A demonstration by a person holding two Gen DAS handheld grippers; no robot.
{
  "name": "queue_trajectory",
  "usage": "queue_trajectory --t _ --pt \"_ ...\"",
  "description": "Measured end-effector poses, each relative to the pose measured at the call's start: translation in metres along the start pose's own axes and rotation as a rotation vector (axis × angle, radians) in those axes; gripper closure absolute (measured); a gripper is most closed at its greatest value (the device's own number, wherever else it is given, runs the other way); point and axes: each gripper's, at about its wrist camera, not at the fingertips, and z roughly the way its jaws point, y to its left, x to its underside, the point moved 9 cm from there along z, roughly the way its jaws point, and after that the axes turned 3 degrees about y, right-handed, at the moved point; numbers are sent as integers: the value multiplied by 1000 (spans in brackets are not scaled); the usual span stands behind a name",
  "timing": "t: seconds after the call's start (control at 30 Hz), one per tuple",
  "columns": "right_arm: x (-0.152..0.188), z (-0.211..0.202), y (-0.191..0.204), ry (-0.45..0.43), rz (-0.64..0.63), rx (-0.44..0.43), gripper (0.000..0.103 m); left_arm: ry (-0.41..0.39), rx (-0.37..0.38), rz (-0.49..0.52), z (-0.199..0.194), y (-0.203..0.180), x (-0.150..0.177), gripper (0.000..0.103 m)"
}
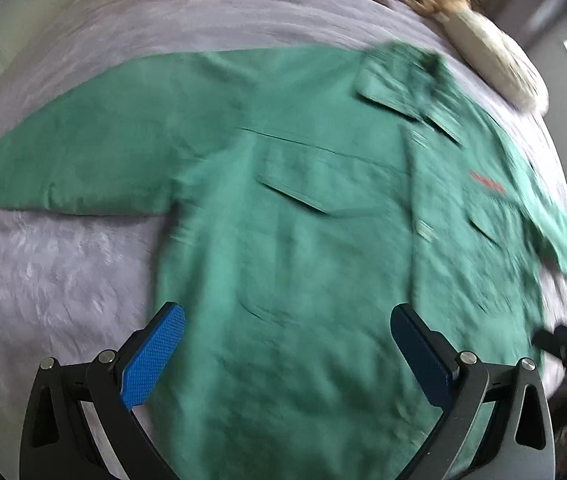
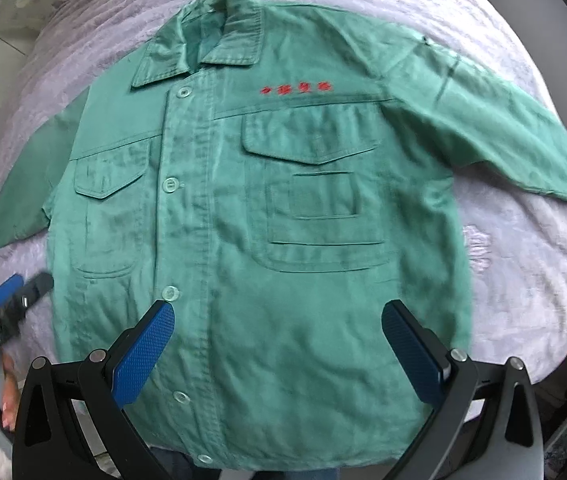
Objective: Fold large clothes
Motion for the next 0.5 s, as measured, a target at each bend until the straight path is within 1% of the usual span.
queue_trajectory --t 0.03,0.13,0.23,0.27,0.3,0.37,0.43,0.5 --pt "1 7 8 4 -4 -1 0 -14 -5 -23 4 15 -5 0" --pt "5 25 35 11 -35 -22 0 -91 -23 -133 14 80 -27 0" --pt "6 42 64 5 -92 -39 0 -172 -79 -278 18 160 -45 0" --pt "6 49 72 12 -109 -35 0 -192 -84 -341 19 188 -49 0" --pt "8 55 80 24 -121 -27 0 -201 -73 -400 23 210 -52 0" --pt "10 64 98 45 -133 -42 0 -208 -32 -511 32 250 -57 0" --pt "9 66 112 39 -146 -57 0 -209 -26 -566 43 277 -65 0" --pt "8 68 123 30 -166 -52 0 -225 -33 -582 51 294 -78 0"
